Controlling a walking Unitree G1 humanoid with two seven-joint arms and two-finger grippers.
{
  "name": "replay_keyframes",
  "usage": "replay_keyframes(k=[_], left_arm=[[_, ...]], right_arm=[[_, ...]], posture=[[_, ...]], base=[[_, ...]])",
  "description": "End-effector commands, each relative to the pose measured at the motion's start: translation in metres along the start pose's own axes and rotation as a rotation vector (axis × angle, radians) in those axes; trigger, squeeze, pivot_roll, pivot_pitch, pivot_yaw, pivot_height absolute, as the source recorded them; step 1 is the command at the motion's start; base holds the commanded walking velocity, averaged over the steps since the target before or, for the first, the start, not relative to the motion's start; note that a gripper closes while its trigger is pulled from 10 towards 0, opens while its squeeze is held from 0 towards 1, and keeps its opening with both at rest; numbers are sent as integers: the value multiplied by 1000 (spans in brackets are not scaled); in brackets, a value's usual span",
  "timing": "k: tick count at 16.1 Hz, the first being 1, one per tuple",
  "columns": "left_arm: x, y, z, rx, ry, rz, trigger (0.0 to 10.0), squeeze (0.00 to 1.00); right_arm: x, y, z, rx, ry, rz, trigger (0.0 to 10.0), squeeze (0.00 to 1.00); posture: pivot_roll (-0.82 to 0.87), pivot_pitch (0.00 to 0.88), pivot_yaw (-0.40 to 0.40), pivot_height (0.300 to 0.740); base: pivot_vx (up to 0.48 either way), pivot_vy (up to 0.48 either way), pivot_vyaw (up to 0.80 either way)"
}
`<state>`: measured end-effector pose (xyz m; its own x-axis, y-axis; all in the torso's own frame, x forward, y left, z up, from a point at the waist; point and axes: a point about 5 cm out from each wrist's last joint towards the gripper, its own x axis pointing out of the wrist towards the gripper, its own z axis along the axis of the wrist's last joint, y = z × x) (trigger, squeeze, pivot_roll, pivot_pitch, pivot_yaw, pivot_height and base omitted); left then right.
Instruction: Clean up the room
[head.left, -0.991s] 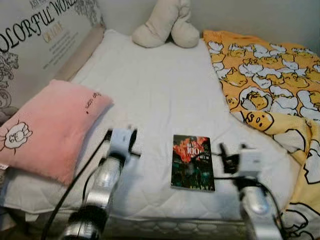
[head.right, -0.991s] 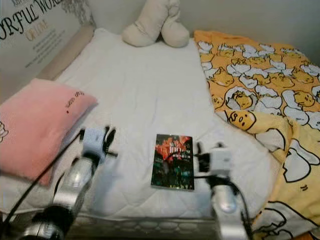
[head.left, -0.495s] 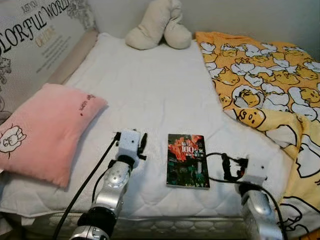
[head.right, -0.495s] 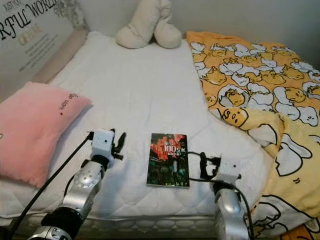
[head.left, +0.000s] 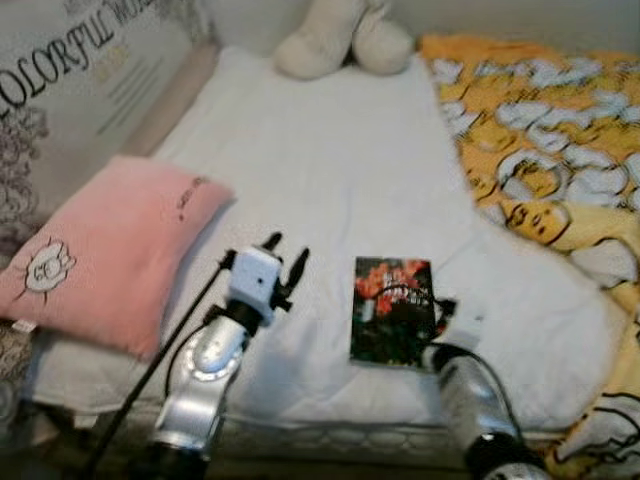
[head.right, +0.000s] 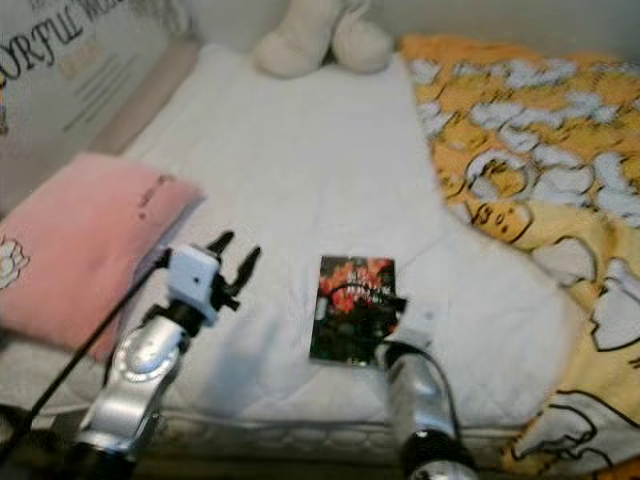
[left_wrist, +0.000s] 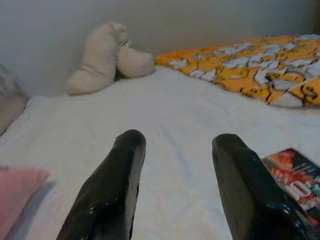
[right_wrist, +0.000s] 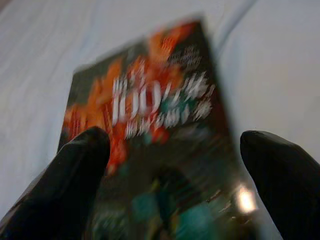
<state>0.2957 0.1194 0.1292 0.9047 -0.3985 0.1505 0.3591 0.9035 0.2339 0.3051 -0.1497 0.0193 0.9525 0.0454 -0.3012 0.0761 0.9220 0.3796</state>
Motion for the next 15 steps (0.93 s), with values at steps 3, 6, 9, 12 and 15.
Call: replay_keyframes(k=[3,6,9,12,15], left_arm=[[-13,8,-1,-26,63,36,10000,0],[-17,11,-1,-57,103,69,10000,0],[-16,5,0,-41,105,48,10000,0],[-16,1,0,-45,113,41,10000,0],[-18,-9,7,-41,82,-46,10000,0]], right_arm=[[5,13,1,-48,-25,-7,10000,0],[4,20,6,-138,-102,-19,10000,0],[4,25,21,-278,-225,-18,10000,0],[1,19,25,-291,-267,-69,10000,0],[4,8,12,-73,-150,-120,10000,0]], posture=[[283,231,56,715],[281,226,48,715],[273,217,36,715],[268,215,35,715],[289,211,42,715]], base=[[0,0,0],[0,0,0],[0,0,0],[0,0,0],[0,0,0]])
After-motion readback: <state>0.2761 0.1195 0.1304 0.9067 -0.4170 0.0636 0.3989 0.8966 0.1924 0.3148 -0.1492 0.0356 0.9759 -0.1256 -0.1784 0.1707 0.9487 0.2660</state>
